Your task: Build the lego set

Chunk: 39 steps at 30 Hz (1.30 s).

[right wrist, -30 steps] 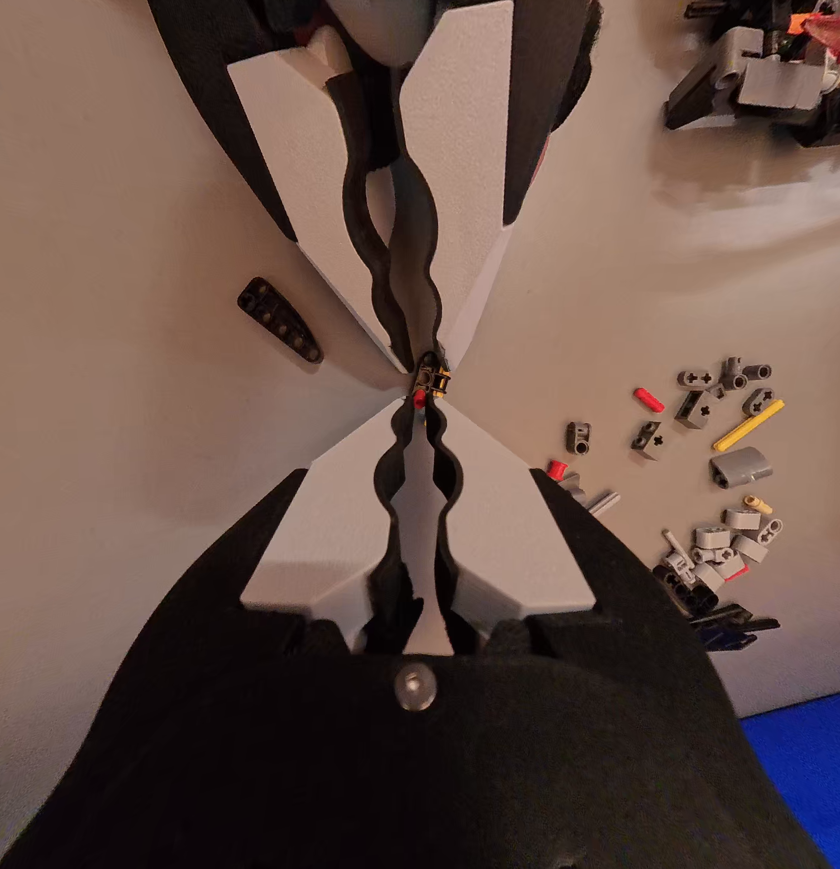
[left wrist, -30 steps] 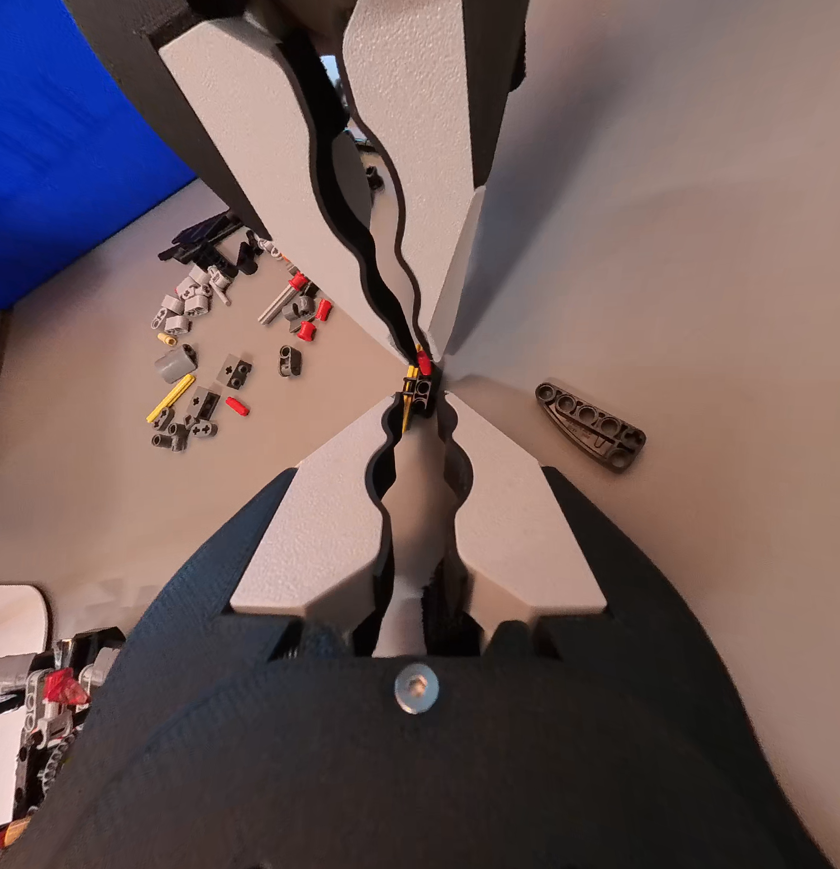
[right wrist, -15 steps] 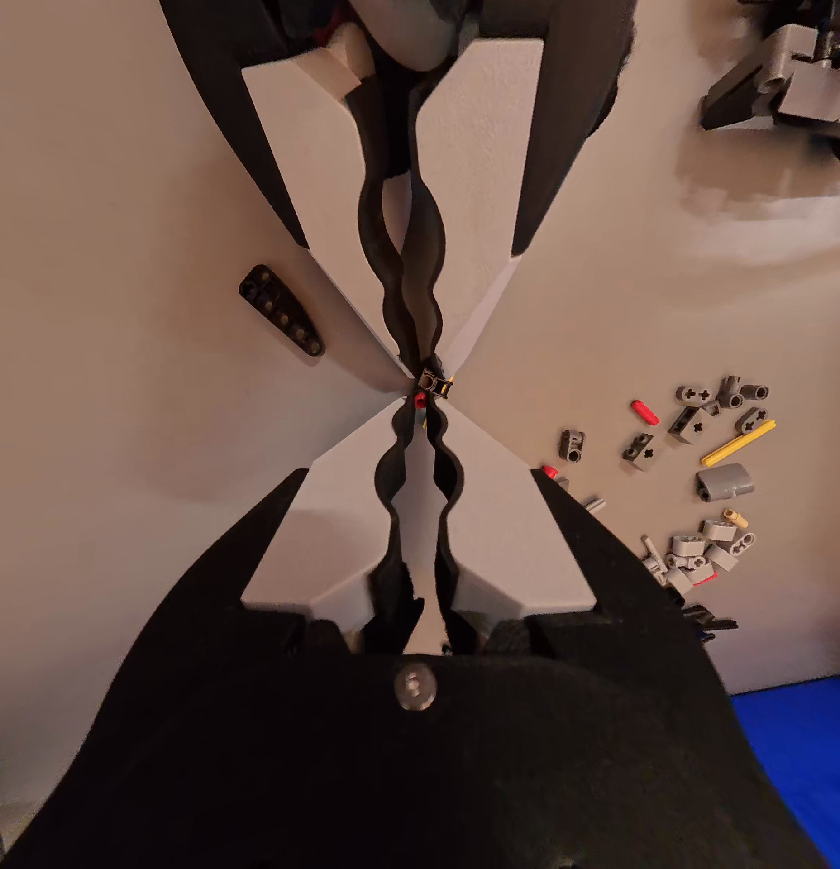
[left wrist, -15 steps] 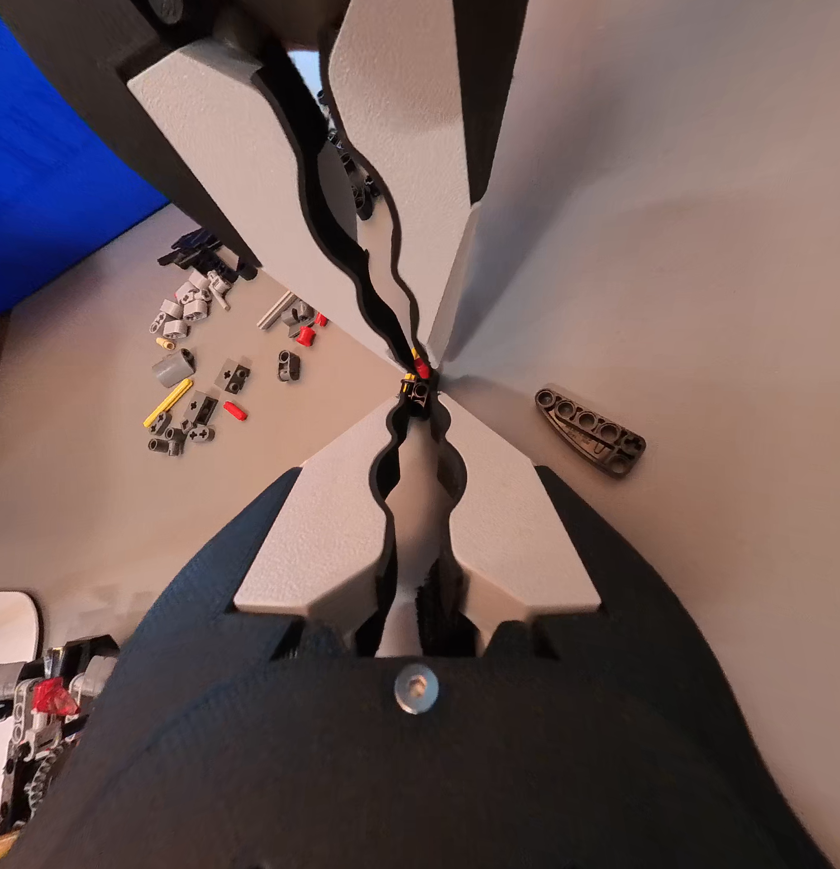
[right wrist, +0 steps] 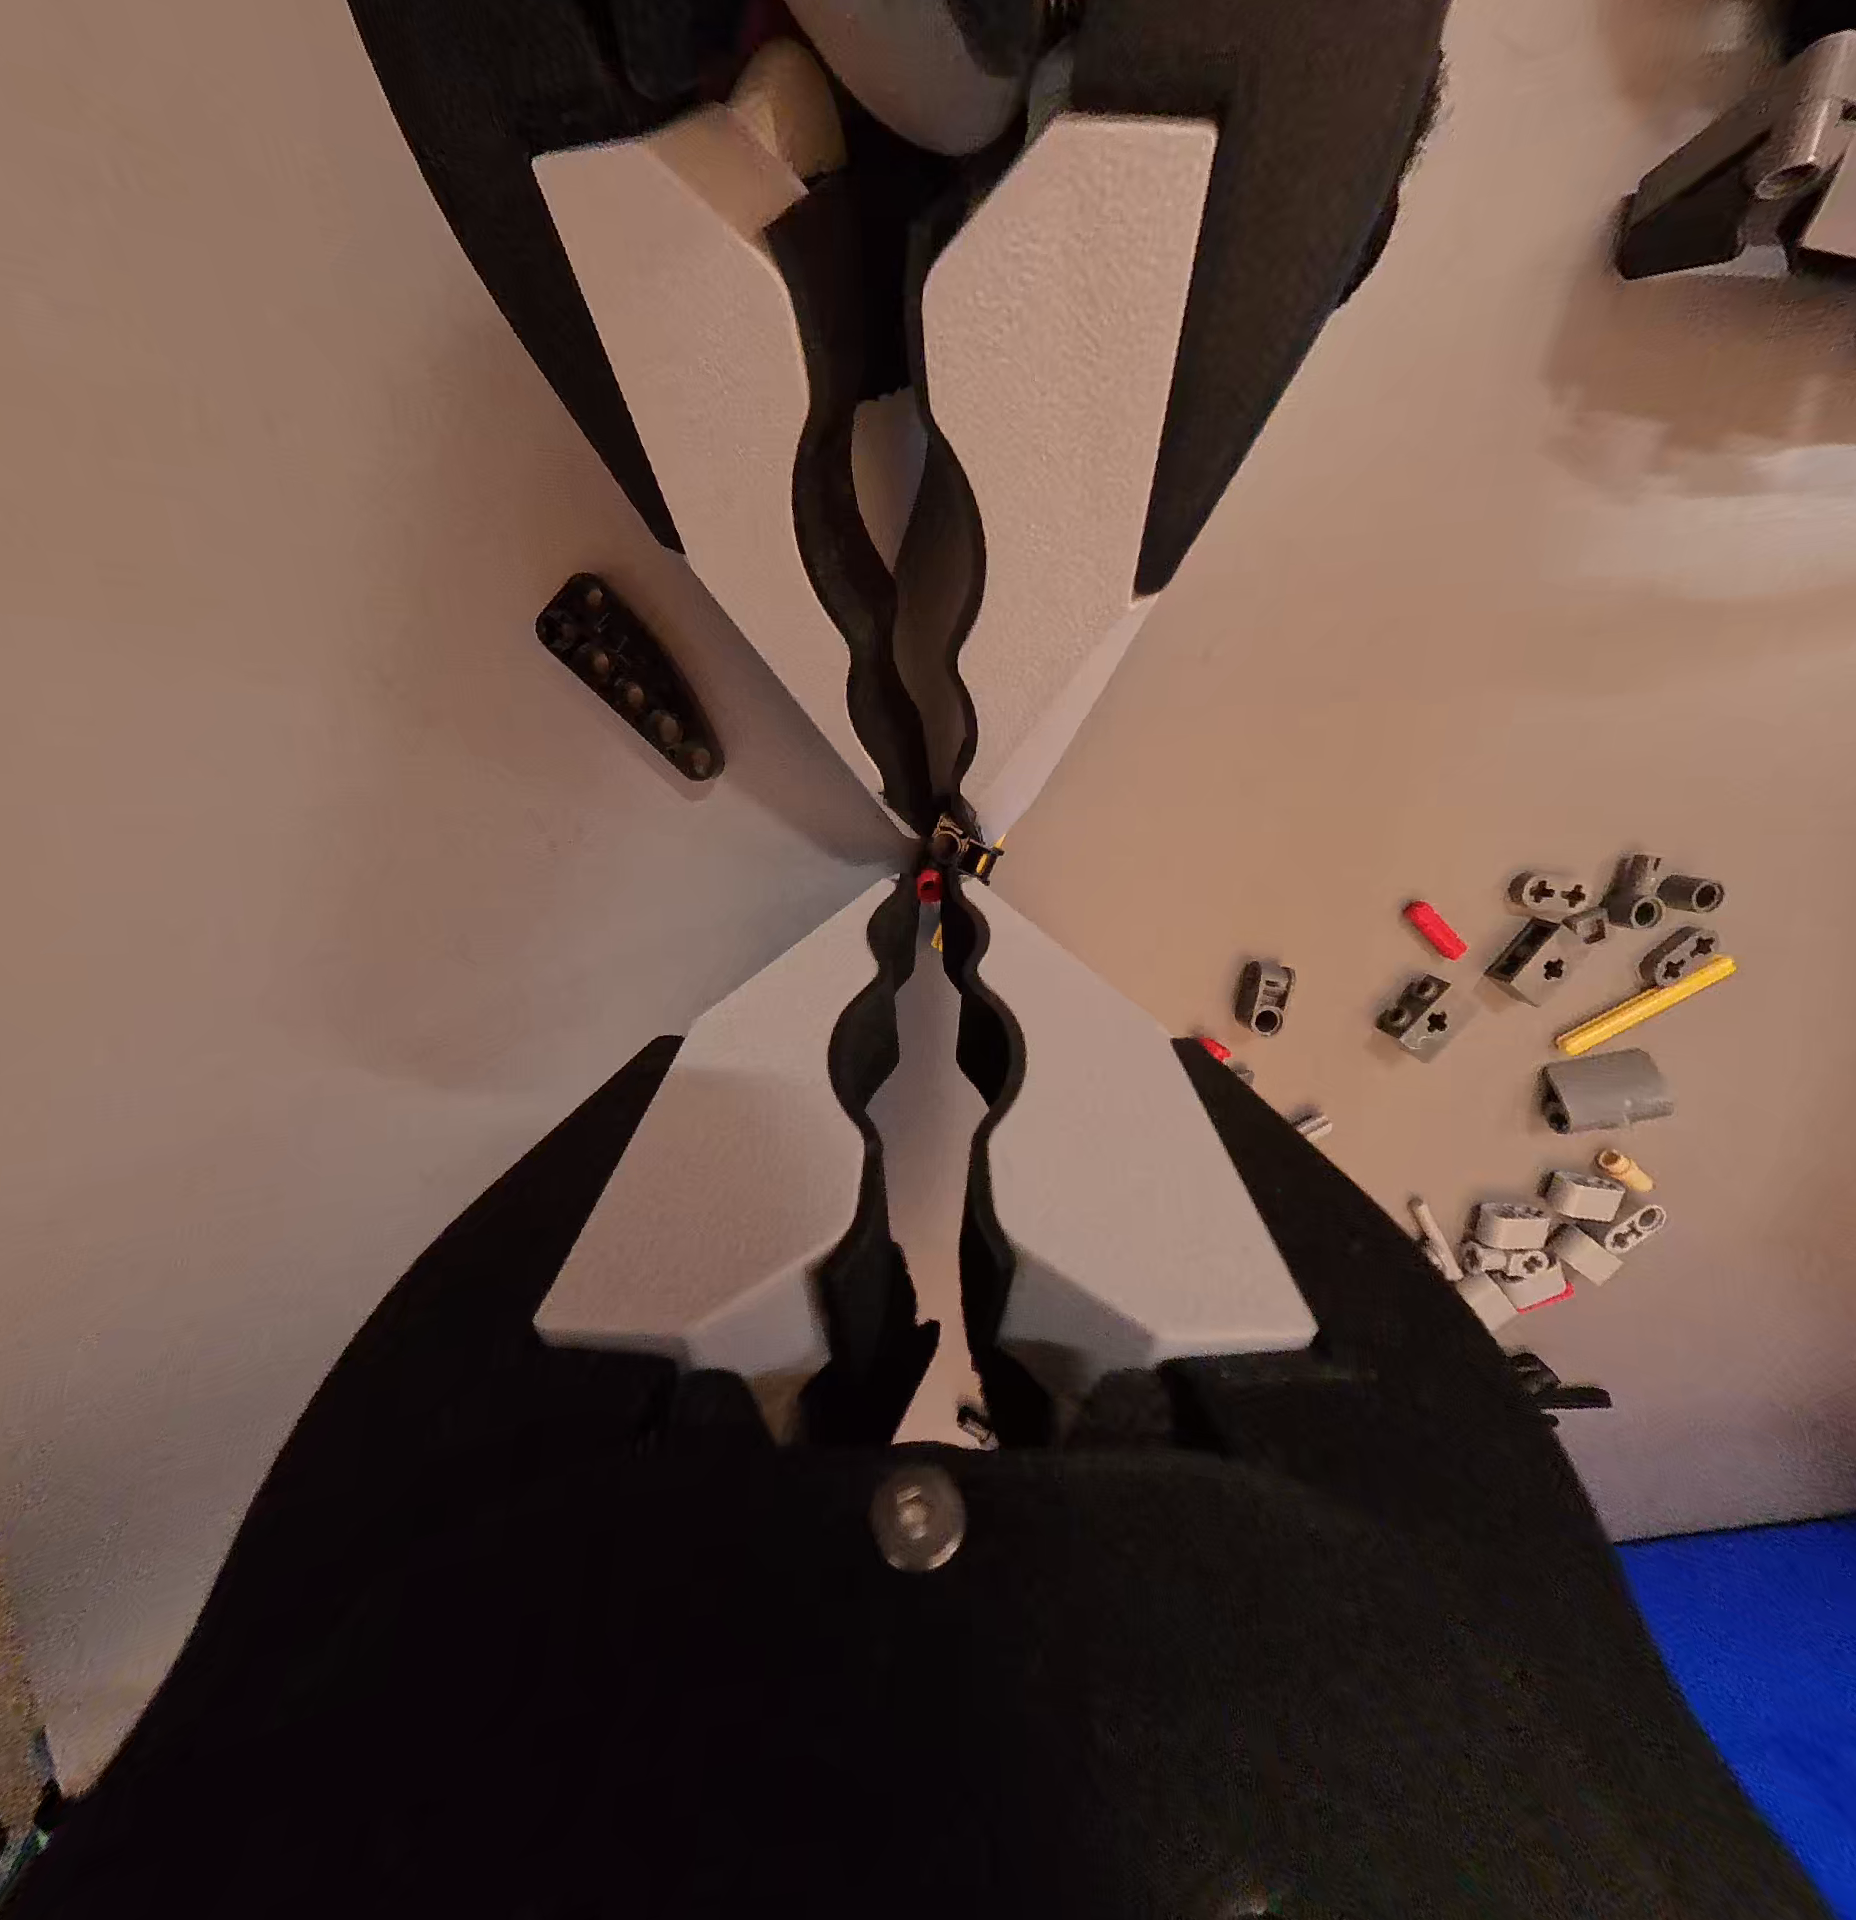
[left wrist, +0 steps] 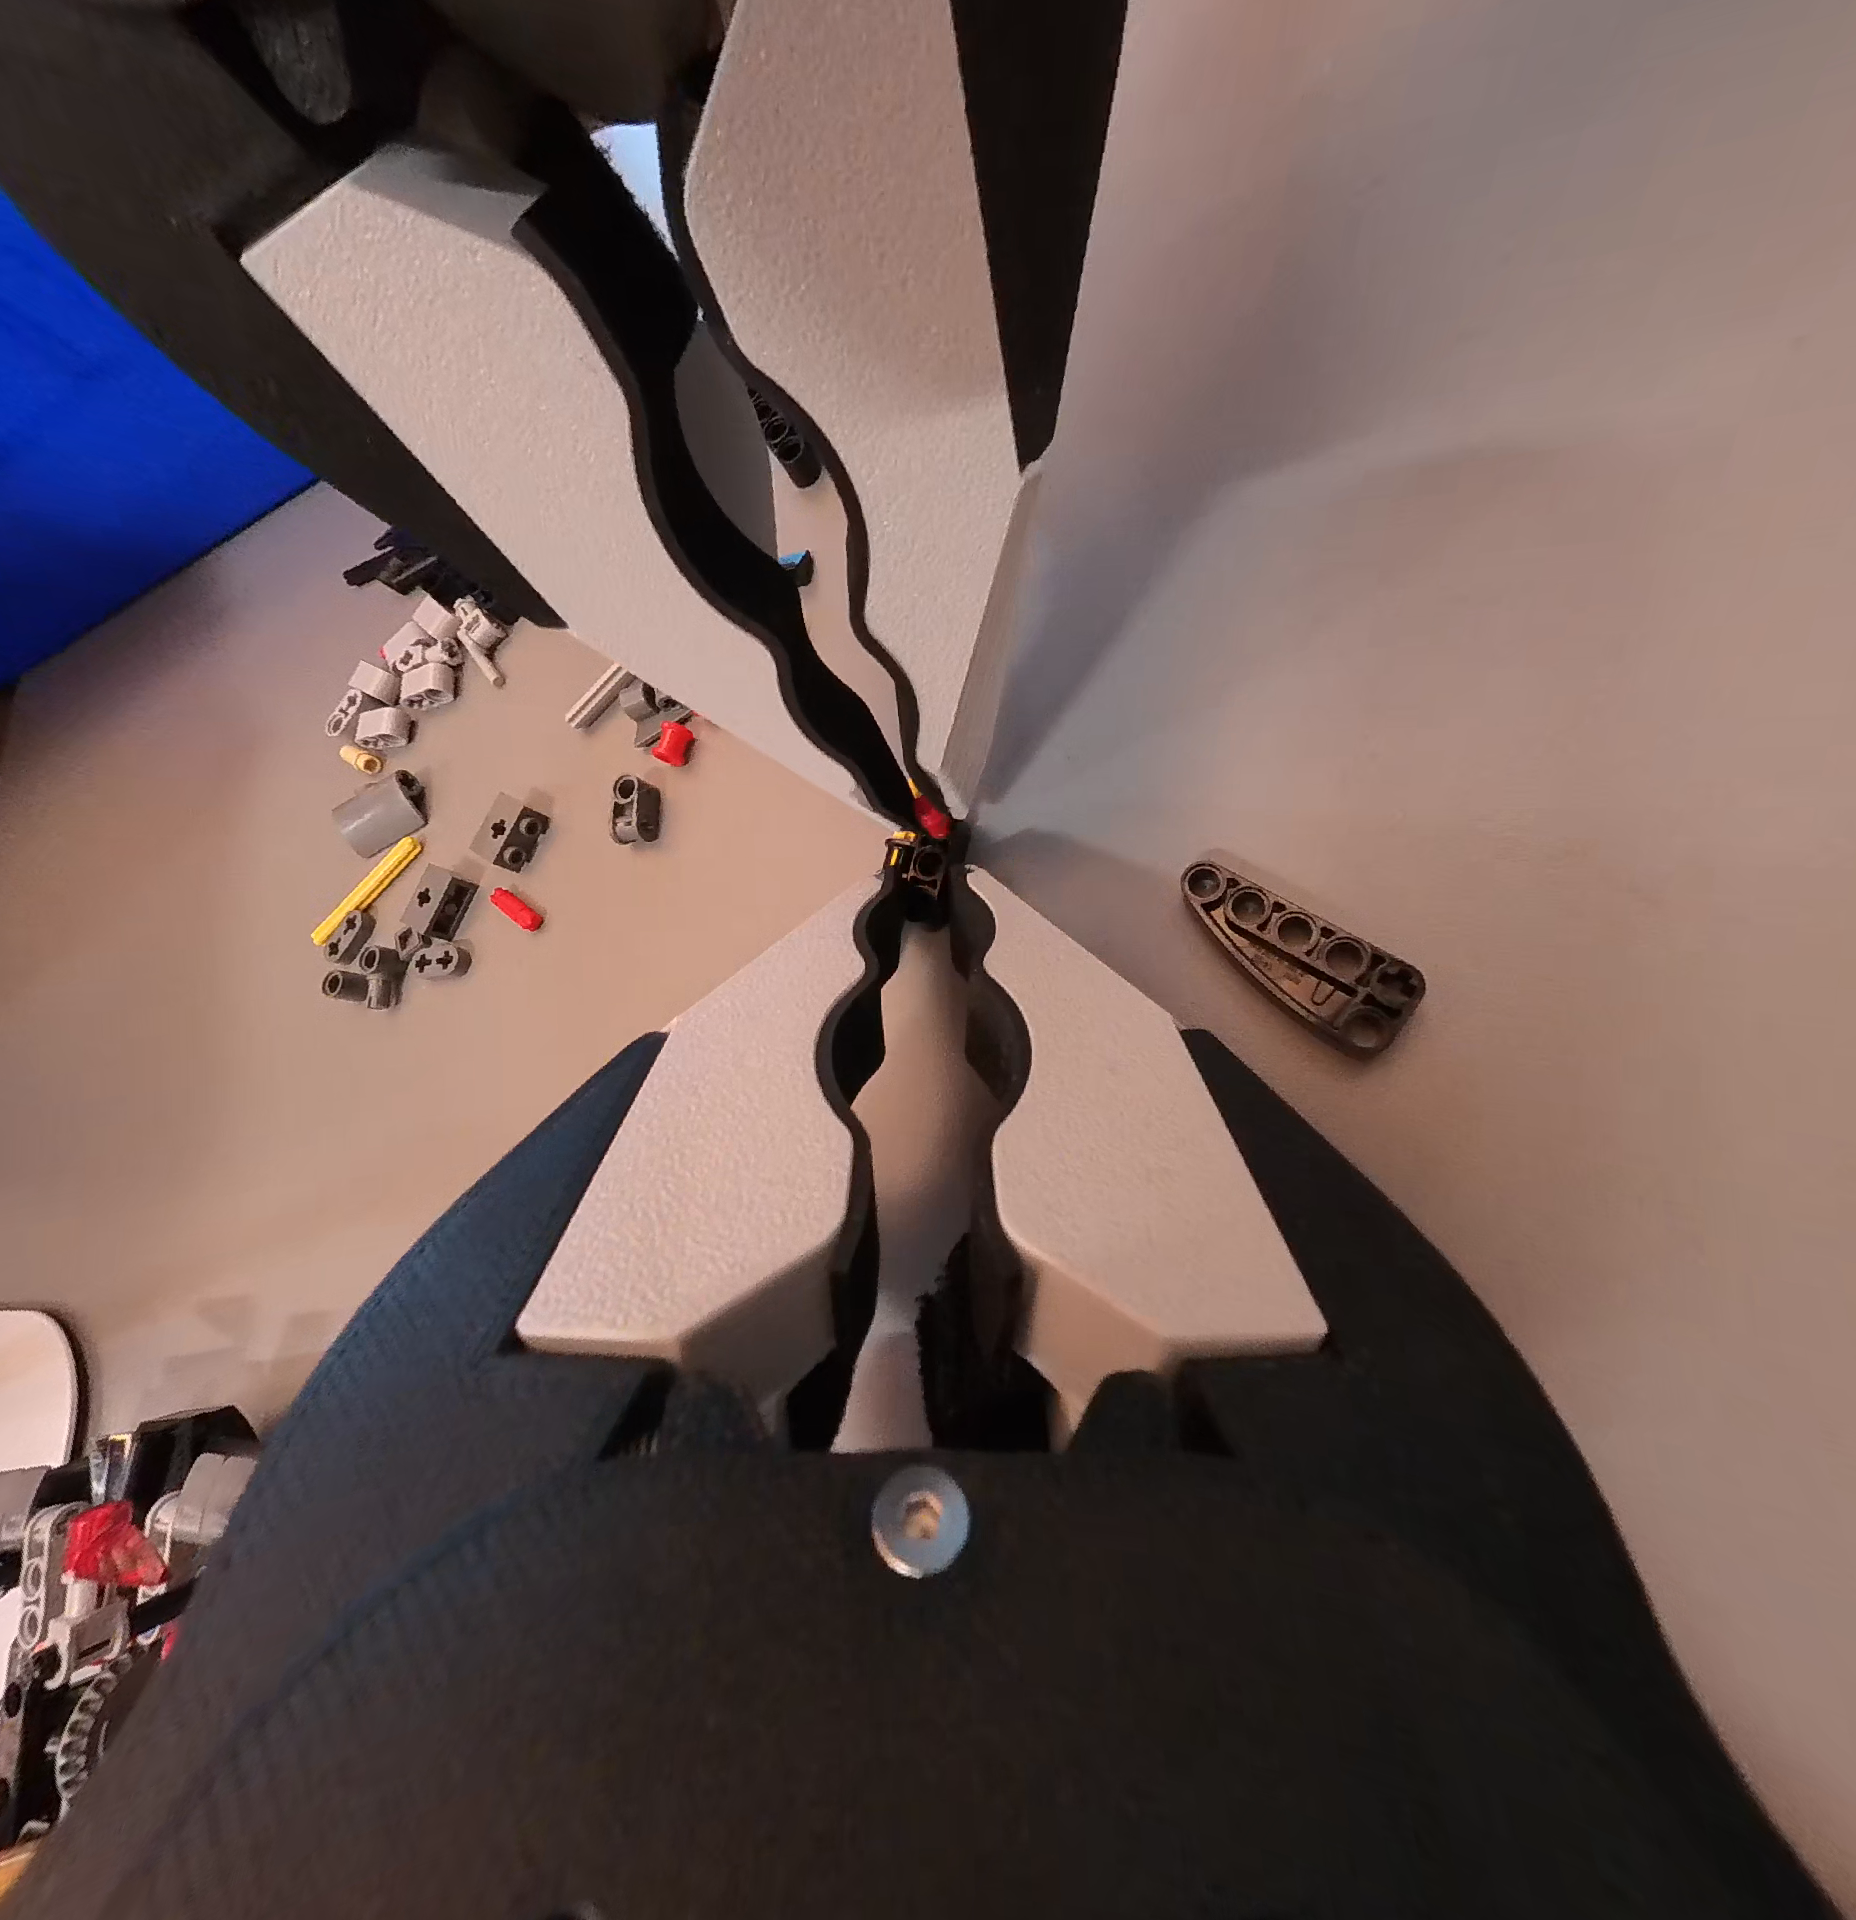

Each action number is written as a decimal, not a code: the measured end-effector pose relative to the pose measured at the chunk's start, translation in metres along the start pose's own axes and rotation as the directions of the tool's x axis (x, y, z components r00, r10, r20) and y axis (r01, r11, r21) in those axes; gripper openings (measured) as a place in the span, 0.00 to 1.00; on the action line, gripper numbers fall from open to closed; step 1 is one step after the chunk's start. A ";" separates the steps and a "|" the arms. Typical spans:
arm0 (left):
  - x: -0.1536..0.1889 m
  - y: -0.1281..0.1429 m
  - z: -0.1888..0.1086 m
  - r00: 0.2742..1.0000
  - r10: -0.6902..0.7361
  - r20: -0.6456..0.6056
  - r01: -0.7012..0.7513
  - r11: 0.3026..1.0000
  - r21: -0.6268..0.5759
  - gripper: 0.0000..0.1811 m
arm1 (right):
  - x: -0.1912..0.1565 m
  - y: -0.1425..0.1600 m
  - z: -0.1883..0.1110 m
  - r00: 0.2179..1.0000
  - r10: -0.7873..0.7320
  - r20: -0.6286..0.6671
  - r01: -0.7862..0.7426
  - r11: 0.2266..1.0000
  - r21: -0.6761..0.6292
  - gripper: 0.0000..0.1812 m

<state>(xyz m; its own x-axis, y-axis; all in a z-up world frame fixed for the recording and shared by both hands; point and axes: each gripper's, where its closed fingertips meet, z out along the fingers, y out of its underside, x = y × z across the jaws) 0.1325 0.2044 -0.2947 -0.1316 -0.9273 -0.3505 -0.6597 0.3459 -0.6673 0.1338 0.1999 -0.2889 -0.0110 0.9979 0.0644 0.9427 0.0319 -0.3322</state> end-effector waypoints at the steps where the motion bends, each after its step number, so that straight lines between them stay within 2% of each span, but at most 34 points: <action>1: 0.000 0.000 0.000 1.000 0.000 -0.001 0.000 1.000 0.001 0.04 | 0.000 0.000 0.000 1.000 -0.002 0.002 0.002 1.000 -0.005 0.01; 26: 0.000 0.000 0.000 1.000 -0.008 -0.007 0.008 1.000 0.002 0.04 | 0.000 0.002 0.001 0.998 -0.011 0.059 0.016 0.996 -0.087 0.01; 39: -0.001 0.000 0.000 1.000 -0.018 -0.013 0.018 1.000 0.008 0.04 | 0.000 0.001 0.002 0.996 0.038 0.076 -0.034 0.998 -0.048 0.01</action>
<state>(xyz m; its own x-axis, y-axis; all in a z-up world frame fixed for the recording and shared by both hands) 0.1331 0.2049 -0.2946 -0.1291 -0.9350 -0.3302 -0.6561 0.3302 -0.6786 0.1340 0.1998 -0.2912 -0.0006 0.9998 -0.0199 0.9574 -0.0052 -0.2888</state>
